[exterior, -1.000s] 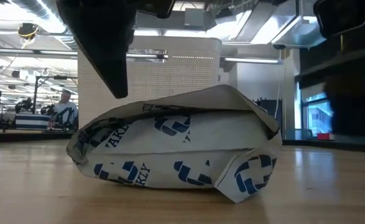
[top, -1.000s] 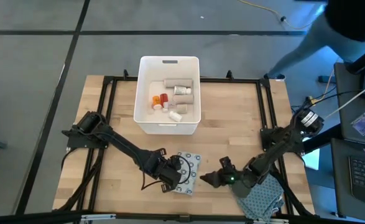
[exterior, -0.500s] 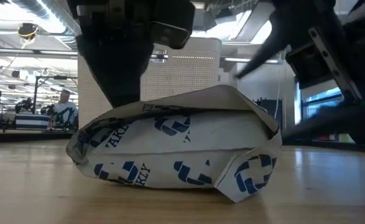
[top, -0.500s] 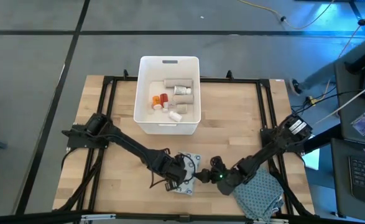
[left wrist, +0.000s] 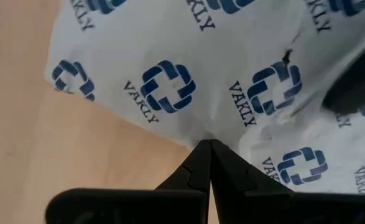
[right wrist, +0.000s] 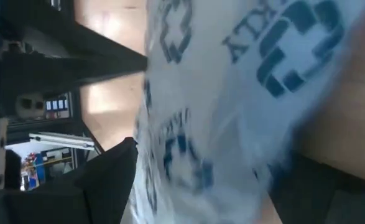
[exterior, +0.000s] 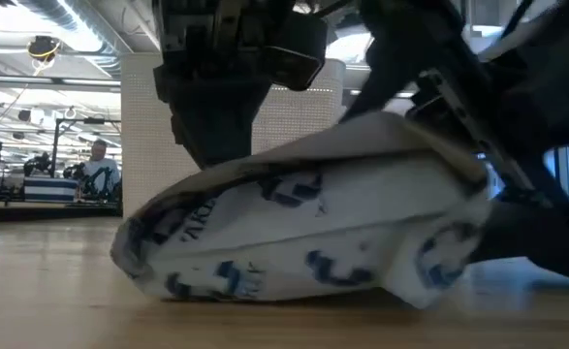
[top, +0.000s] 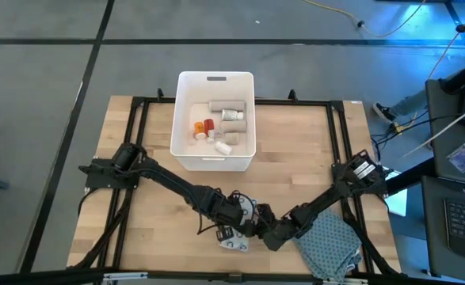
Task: Pick & place medical supplies in basket/bin
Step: Put the mailer bag into the white bin, then return to Home Position
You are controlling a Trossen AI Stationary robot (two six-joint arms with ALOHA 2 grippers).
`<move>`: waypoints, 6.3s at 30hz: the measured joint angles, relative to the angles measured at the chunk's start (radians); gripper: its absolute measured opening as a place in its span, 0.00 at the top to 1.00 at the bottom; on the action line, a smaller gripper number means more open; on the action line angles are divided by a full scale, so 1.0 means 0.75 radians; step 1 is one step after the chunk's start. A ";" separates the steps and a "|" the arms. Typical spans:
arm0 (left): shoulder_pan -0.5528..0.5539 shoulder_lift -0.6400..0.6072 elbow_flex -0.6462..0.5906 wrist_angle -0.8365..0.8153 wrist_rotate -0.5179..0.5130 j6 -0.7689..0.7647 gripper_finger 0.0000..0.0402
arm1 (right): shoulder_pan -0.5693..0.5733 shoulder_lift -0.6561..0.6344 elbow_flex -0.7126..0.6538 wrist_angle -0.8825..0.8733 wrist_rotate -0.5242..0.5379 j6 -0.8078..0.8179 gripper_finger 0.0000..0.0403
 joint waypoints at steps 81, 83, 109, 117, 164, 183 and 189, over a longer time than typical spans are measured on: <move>-0.095 -1.348 -0.005 -0.643 -0.906 0.207 0.86 | -1.307 0.194 1.396 -1.545 -1.415 -2.747 0.61; -0.095 -1.351 -0.005 -0.661 -0.912 0.206 0.86 | -1.305 0.219 1.396 -1.573 -1.429 -2.763 0.61; -0.095 -1.376 -0.005 -0.668 -0.972 0.206 0.88 | -1.188 0.349 1.397 -1.755 -1.261 -2.901 0.51; -0.095 -1.375 -0.005 -0.668 -0.972 0.207 0.88 | -1.178 0.349 1.397 -1.790 -1.261 -2.965 0.39; -0.171 -2.055 -0.811 -0.075 -1.281 0.179 0.90 | -0.753 -0.980 0.535 -1.072 -0.736 -2.252 0.18; -0.153 -2.723 -1.539 0.673 -0.954 0.673 0.97 | -0.653 -1.873 -0.667 -0.267 -0.375 -2.123 0.18; -0.018 -2.723 -1.597 0.755 -0.933 0.707 0.99 | -0.653 -1.998 -0.786 -0.242 -0.375 -2.126 0.18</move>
